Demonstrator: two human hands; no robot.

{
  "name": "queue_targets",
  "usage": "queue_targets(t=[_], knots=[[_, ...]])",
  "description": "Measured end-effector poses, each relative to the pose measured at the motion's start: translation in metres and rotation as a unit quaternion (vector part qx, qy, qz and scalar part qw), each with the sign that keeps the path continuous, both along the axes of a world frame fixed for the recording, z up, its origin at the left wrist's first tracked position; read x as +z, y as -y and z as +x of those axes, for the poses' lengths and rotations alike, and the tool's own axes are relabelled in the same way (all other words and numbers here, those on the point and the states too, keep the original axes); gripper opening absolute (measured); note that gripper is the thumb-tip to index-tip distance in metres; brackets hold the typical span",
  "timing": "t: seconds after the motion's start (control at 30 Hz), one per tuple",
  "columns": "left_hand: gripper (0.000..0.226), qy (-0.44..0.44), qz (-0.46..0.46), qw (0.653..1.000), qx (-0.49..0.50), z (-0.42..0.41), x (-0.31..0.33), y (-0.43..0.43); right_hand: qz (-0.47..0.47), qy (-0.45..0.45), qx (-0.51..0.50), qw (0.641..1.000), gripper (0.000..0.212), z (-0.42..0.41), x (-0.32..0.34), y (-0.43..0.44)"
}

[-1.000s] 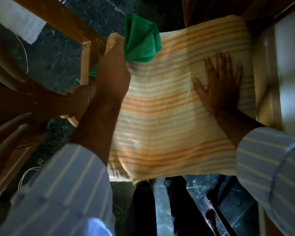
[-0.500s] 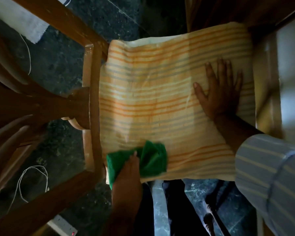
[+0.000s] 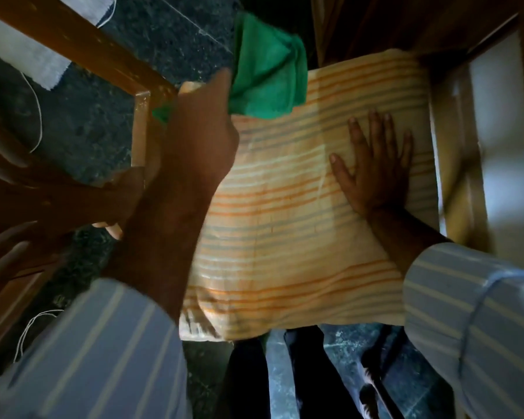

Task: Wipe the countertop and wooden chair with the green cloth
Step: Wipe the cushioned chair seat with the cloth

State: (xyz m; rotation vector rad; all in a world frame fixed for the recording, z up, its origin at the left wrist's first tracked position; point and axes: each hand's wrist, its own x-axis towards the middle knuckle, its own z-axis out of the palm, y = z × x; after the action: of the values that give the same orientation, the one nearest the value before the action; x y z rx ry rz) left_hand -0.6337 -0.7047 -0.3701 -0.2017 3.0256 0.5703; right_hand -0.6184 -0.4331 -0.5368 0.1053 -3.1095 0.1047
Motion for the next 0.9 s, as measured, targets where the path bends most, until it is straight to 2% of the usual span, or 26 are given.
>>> queue_targets(t=[0.1, 0.2, 0.27, 0.47, 0.53, 0.6, 0.67, 0.7, 0.8, 0.9], knots=[[0.043, 0.011, 0.014, 1.0, -0.023, -0.007, -0.037, -0.017, 0.004, 0.003, -0.002, 1.0, 0.072, 0.0, 0.001, 0.001], [0.052, 0.089, 0.0, 0.988, -0.126, 0.046, -0.082, -0.031, 0.004, 0.004, -0.002, 1.0, 0.071, -0.001, 0.002, 0.0], [0.063, 0.092, -0.038, 0.982, -0.158, 0.084, -0.101, -0.029, -0.008, 0.002, 0.0, 1.0, 0.071, -0.001, 0.0, -0.001], [0.08, 0.186, -0.01, 0.971, -0.148, 0.126, -0.104, -0.044, -0.018, 0.0, 0.009, 1.0, 0.068, 0.0, 0.0, -0.002], [0.075, 0.173, 0.037, 0.974, -0.139, 0.126, -0.097, -0.04, -0.041, 0.013, -0.009, 0.999, 0.066, -0.004, 0.004, 0.002], [0.061, 0.112, 0.099, 0.986, -0.069, 0.117, -0.093, -0.028, -0.091, 0.005, -0.031, 0.995, 0.06, -0.006, 0.011, 0.011], [0.055, 0.043, 0.058, 0.997, -0.001, 0.104, -0.095, -0.012, -0.167, -0.022, 0.015, 0.986, 0.054, -0.005, 0.019, 0.024], [0.059, 0.045, 0.027, 0.998, 0.015, 0.096, -0.098, -0.006, -0.193, -0.003, 0.051, 0.98, 0.053, -0.002, 0.025, 0.031], [0.066, 0.138, 0.0, 0.99, 0.033, 0.076, -0.111, 0.007, -0.184, 0.158, 0.124, 0.962, 0.059, 0.01, 0.044, 0.053], [0.046, 0.168, 0.026, 0.984, 0.061, 0.062, -0.107, 0.016, -0.188, 0.255, 0.076, 0.946, 0.056, 0.011, 0.054, 0.063]])
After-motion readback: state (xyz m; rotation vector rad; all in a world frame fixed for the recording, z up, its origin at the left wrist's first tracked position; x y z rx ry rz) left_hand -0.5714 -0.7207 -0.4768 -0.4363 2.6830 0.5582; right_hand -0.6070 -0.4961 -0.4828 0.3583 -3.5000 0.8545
